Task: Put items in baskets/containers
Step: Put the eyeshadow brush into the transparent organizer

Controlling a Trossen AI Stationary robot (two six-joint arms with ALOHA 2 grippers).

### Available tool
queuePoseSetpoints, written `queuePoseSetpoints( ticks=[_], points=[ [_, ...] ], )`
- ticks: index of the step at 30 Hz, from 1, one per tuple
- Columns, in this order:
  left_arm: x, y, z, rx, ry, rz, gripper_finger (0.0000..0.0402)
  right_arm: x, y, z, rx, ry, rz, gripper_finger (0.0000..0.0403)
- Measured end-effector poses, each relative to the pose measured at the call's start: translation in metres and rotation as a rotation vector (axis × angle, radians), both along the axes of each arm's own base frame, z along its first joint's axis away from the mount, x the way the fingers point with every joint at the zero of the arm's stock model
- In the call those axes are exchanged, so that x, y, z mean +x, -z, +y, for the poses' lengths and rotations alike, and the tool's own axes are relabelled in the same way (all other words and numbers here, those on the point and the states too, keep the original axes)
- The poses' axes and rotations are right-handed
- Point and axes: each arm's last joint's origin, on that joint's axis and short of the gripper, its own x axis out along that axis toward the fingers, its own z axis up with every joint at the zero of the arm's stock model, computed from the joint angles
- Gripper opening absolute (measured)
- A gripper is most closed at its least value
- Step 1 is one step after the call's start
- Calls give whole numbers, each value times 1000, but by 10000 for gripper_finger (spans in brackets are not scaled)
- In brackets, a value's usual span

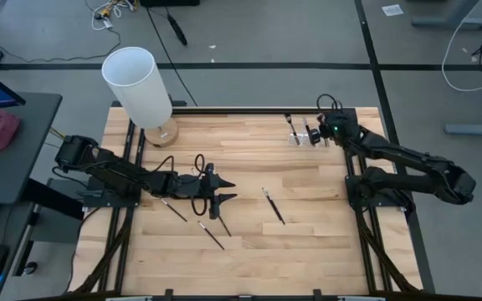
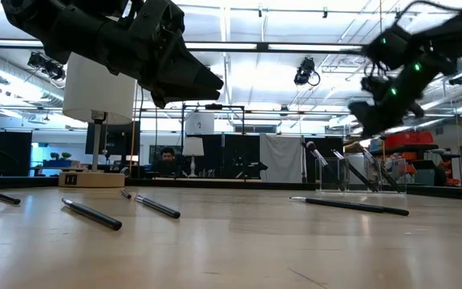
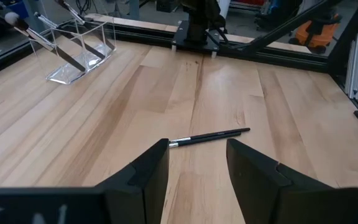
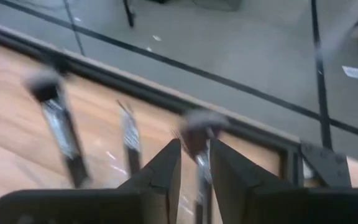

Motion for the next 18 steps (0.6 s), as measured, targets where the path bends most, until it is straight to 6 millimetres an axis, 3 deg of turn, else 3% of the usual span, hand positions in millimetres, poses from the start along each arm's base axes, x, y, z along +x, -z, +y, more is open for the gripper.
queuePoseSetpoints(
  ticks=[4, 9, 15, 18],
  points=[
    [0, 0, 0, 0, 0, 0, 165, 15, -26, 9, -28, -82, -55, 88],
    [0, 0, 0, 1, 1, 0, 165, 44, -41, 40, -71, -308, -230, 78],
    [0, 0, 0, 12, 3, 2, 165, 67, -38, 98, -44, -575, -398, 51],
    [0, 0, 0, 22, 4, 3, 165, 80, -27, 130, -5, -656, -416, 36]
  ],
)
